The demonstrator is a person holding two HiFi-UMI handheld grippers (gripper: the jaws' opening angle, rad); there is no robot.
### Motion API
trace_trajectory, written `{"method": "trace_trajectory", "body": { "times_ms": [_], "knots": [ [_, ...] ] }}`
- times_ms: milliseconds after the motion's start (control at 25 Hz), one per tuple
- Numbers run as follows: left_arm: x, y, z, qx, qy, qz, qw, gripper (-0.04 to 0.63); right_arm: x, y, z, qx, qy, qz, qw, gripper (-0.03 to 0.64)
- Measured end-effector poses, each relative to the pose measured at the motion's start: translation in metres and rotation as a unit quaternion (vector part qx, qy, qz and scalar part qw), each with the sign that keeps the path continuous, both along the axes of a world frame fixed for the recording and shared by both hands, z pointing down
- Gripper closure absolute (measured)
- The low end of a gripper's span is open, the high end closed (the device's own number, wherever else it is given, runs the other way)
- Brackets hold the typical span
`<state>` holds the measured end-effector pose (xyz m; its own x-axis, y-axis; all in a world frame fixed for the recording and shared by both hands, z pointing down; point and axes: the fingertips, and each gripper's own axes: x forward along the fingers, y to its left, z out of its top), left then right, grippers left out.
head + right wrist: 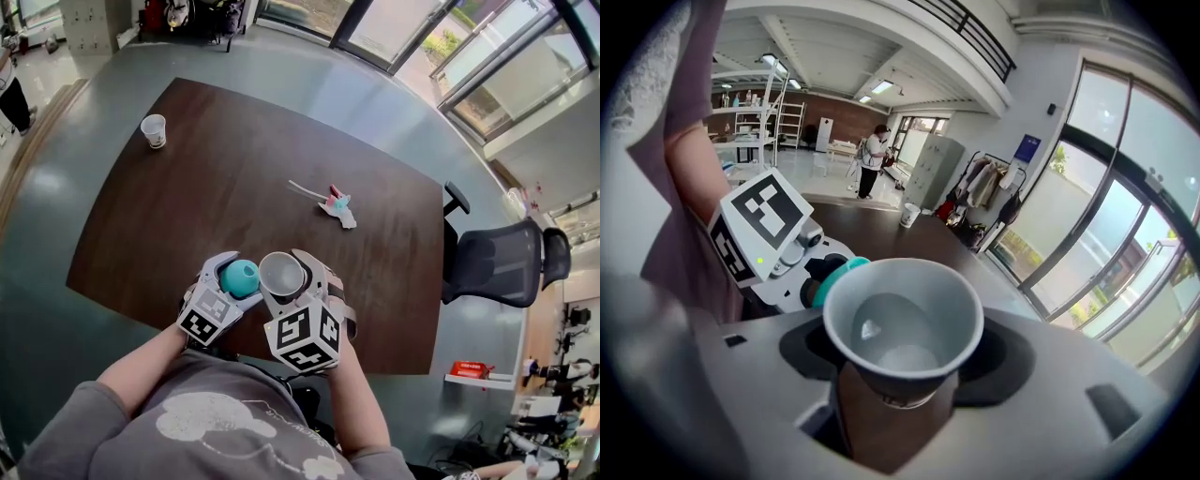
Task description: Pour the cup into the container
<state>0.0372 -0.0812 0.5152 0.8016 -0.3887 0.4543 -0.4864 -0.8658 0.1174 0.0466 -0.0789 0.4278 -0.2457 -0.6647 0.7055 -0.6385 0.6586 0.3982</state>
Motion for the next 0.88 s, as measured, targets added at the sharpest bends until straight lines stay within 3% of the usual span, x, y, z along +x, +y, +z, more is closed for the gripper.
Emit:
{"method": "trace_trajectory", "body": {
  "times_ms": [880],
  "knots": [
    [0.009, 0.007, 0.008, 0.005, -0.007, 0.012, 0.9999, 0.176, 0.009, -0.001, 0.004, -0.012, 0.128, -0.027, 0.991, 0.322]
  ]
}}
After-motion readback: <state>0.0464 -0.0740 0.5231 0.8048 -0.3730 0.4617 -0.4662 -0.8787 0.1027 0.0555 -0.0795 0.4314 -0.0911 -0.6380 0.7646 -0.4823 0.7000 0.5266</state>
